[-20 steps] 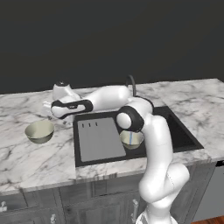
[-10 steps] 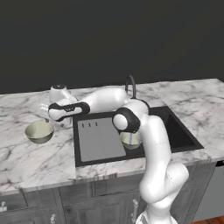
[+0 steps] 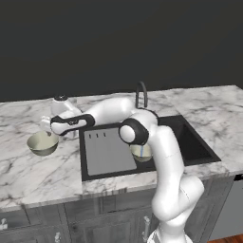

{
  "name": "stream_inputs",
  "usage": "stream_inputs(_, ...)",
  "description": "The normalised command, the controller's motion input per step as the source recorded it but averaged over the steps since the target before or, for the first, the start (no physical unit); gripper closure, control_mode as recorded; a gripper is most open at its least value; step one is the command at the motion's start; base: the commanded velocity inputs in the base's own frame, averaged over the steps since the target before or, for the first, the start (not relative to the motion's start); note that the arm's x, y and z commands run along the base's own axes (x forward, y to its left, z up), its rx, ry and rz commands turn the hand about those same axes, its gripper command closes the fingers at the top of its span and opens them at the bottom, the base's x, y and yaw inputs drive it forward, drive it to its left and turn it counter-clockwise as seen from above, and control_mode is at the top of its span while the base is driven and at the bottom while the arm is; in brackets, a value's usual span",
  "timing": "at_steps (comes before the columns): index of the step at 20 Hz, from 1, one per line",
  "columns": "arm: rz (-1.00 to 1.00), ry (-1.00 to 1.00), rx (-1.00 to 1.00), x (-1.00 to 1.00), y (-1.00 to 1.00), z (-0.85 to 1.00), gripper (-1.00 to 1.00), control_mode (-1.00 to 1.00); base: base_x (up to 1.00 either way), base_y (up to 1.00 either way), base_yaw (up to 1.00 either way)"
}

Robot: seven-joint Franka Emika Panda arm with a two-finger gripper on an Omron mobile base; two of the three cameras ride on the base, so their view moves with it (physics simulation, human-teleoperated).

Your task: Rinse each bowl for a few seconds and place them down in the sink or on the counter.

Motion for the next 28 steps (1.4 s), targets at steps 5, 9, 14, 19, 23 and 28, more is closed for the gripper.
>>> stream_inputs(5,0.01,-0.03,0.00,0.01,0.09,-0.13,-1.00,-1.00,0.00,0.00,0.00)
stream_inputs(9,0.01,-0.03,0.00,0.02,0.11,-0.16,-1.00,-1.00,0.00,0.00,0.00)
stream_inputs(14,0.01,-0.03,0.00,0.01,0.08,-0.18,-1.00,-1.00,0.00,0.00,0.00)
stream_inputs(19,0.02,-0.04,0.00,0.00,0.07,-0.15,1.00,-1.00,0.00,0.00,0.00)
stream_inputs(23,0.01,-0.04,0.00,0.00,0.02,-0.05,1.00,-1.00,0.00,0.00,0.00)
stream_inputs(28,0.01,-0.02,0.00,-0.05,0.02,0.03,1.00,-1.00,0.00,0.00,0.00)
